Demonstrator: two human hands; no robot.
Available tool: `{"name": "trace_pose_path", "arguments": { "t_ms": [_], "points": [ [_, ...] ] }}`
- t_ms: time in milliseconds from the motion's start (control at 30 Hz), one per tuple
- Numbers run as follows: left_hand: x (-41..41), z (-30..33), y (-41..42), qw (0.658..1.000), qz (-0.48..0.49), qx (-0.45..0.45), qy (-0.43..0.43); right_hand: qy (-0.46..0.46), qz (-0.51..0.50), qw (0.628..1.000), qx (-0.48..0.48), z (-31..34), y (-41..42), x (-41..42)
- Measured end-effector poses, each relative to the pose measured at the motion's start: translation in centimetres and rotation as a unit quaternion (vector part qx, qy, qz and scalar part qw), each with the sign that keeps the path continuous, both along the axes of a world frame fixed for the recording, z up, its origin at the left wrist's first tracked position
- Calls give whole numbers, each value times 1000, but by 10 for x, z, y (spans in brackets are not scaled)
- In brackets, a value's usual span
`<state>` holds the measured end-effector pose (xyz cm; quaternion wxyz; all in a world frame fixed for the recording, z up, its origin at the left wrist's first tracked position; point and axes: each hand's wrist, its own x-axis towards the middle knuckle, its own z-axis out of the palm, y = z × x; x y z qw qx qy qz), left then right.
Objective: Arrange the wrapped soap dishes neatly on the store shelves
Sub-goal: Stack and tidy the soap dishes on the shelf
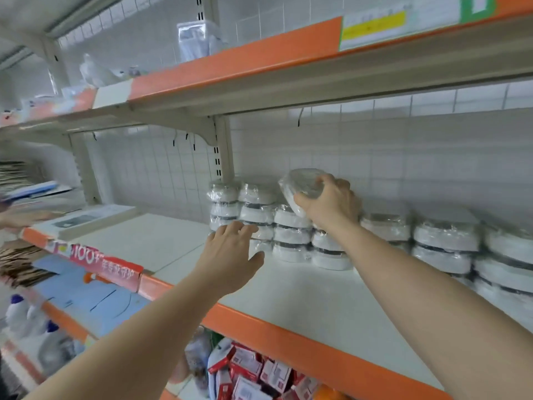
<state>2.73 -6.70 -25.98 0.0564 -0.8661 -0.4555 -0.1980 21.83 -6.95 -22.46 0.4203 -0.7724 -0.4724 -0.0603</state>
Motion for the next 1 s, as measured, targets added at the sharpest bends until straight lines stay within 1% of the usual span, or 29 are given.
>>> {"name": "trace_pose_path", "arguments": {
  "t_ms": [67,133,200,267,333,433,500,533,600,667,800,867,1000],
  "points": [
    [1,4,33,1000,1,4,5,-17,-38,999,-15,5,40,6],
    [0,8,61,1000,-4,11,0,-25,-44,998,-43,3,75,6],
    [-1,10,83,1000,-10,0,-7,-70,-40,992,-94,-7,101,-1],
    [-1,11,100,1000,-14,-7,-5,-103,-51,987,-113,-15,117,-8],
    [0,12,114,1000,-22,-5,-7,-113,-70,981,-143,-12,126,-11],
    [4,14,125,999,-48,-3,-7,-96,-72,968,-219,1,128,-9],
    [6,14,124,997,-75,-3,0,-69,-54,966,-244,10,116,-8],
    [7,15,122,996,-92,-1,2,-71,-52,968,-236,13,106,-8],
    [11,19,117,992,-126,-4,1,-96,-59,971,-211,10,83,-6],
    [17,23,111,988,-157,-9,-3,-109,-73,968,-216,3,57,-6],
    [38,23,81,972,-233,-8,-10,-69,-135,962,-227,-9,-7,-7],
    [50,19,58,961,-277,-14,-7,-72,-171,951,-245,-16,-45,-10],
    [72,15,4,938,-346,-16,11,-39,-231,927,-294,-25,-125,-7]
  ]
}}
